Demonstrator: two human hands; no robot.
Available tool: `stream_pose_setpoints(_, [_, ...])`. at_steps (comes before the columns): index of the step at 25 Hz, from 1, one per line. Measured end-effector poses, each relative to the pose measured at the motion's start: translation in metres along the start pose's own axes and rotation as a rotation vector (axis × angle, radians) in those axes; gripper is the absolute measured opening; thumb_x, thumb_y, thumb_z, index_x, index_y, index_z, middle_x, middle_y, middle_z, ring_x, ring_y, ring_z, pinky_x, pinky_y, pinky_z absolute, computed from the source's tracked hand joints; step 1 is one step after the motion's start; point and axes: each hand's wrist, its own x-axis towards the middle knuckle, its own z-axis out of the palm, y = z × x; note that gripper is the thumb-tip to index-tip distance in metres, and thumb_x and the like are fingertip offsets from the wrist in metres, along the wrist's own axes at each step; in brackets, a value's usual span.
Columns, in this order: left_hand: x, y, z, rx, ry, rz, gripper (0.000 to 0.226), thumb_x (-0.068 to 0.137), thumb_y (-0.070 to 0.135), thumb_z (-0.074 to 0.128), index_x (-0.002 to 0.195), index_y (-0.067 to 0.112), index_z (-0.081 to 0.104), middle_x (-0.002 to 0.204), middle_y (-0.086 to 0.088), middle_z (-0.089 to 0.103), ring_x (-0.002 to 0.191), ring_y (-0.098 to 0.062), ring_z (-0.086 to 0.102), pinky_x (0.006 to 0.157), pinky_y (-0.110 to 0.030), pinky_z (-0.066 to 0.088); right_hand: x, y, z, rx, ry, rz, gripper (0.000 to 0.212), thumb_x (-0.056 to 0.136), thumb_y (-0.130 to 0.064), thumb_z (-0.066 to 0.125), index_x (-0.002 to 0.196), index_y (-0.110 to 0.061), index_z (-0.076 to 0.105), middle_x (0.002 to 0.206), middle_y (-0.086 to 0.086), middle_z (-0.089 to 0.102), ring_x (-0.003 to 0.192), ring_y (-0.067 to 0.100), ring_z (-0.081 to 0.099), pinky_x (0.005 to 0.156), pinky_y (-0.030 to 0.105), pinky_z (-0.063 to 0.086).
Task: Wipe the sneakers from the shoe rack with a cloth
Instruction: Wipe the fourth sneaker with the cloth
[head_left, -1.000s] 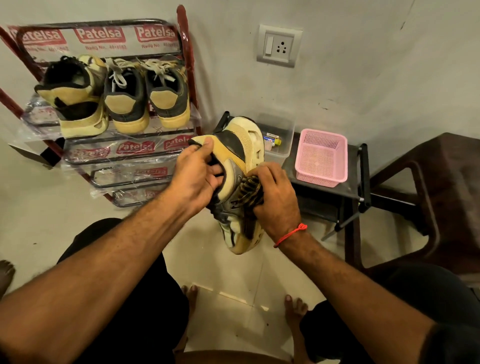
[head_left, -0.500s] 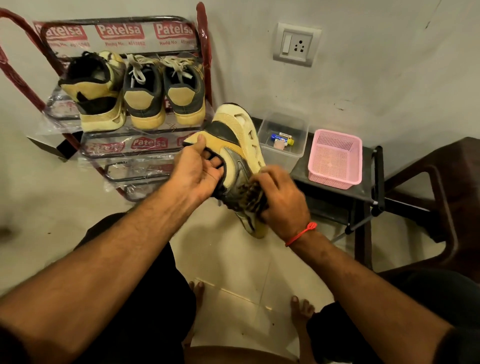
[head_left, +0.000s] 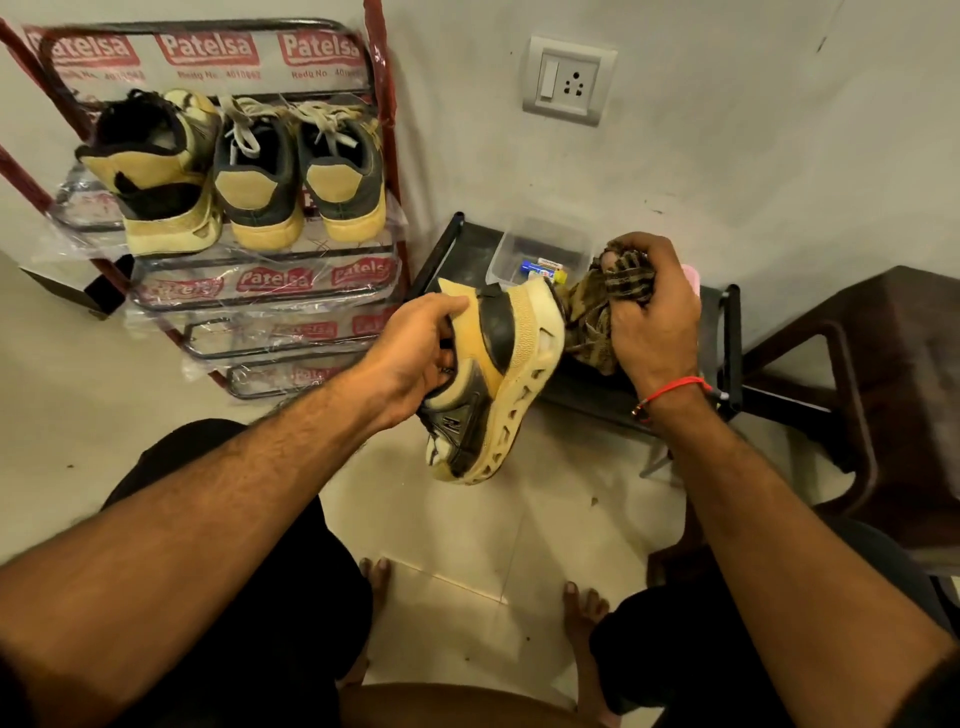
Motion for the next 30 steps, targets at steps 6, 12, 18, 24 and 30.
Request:
stream_pose_setpoints(6, [0.001,-0.002,0.004,0.045,0.040,-0.039,0.044,0.104,0.046,0.046,0.118,0.010,0.065,0.101,-0.016,0.072,0.083,-0.026,0.063,0.077,-0.036,0.049,-0.009,-0.024,0.010,0.255,-0.044,-0.002,0.016,0.097,-0.018,0.062,0.111,-0.011,0.064,0.105,0.003,0.067,0.102,0.015,0.063,0.090,0.033,0.054])
stream_pose_setpoints(12, [0.000,-0.004,0.003,-0.060,0.052,-0.011,0.037,0.105,0.039,0.047,0.116,0.011,0.068,0.102,-0.014,0.071,0.087,-0.023,0.066,0.074,-0.035,0.054,-0.049,-0.028,0.036,-0.031,-0.655,-0.305,0.068,0.081,-0.012,0.061,0.146,-0.014,0.042,0.141,0.009,0.044,0.137,0.021,0.039,0.121,0.036,0.027])
stream_pose_setpoints(18, [-0.001,-0.003,0.002,-0.009,0.016,0.002,0.040,0.104,0.042,0.047,0.121,0.009,0.060,0.094,-0.018,0.065,0.087,-0.030,0.061,0.074,-0.039,0.050,-0.044,-0.009,0.042,-0.278,-0.513,-0.508,0.060,0.086,-0.018,0.059,0.144,-0.010,0.047,0.147,0.016,0.044,0.141,0.033,0.037,0.118,0.050,0.032])
stream_pose_setpoints(24, [-0.006,-0.014,0.014,0.059,-0.101,-0.049,0.017,0.108,0.033,0.041,0.102,0.018,0.047,0.076,-0.002,0.043,0.058,-0.014,0.039,0.054,-0.030,0.027,-0.037,-0.012,0.047,-0.204,-0.263,-0.321,0.042,0.088,-0.013,0.061,0.130,-0.011,0.059,0.129,0.013,0.056,0.119,0.028,0.056,0.096,0.046,0.053])
stream_pose_setpoints(30, [0.003,0.005,0.002,-0.242,0.116,-0.066,0.044,0.106,0.036,0.045,0.128,0.003,0.063,0.119,-0.019,0.070,0.105,-0.030,0.070,0.083,-0.039,0.059,-0.088,-0.024,0.062,-0.097,-0.407,-0.337,0.060,0.085,-0.005,0.064,0.143,-0.008,0.050,0.154,0.015,0.038,0.142,0.029,0.037,0.113,0.043,0.042])
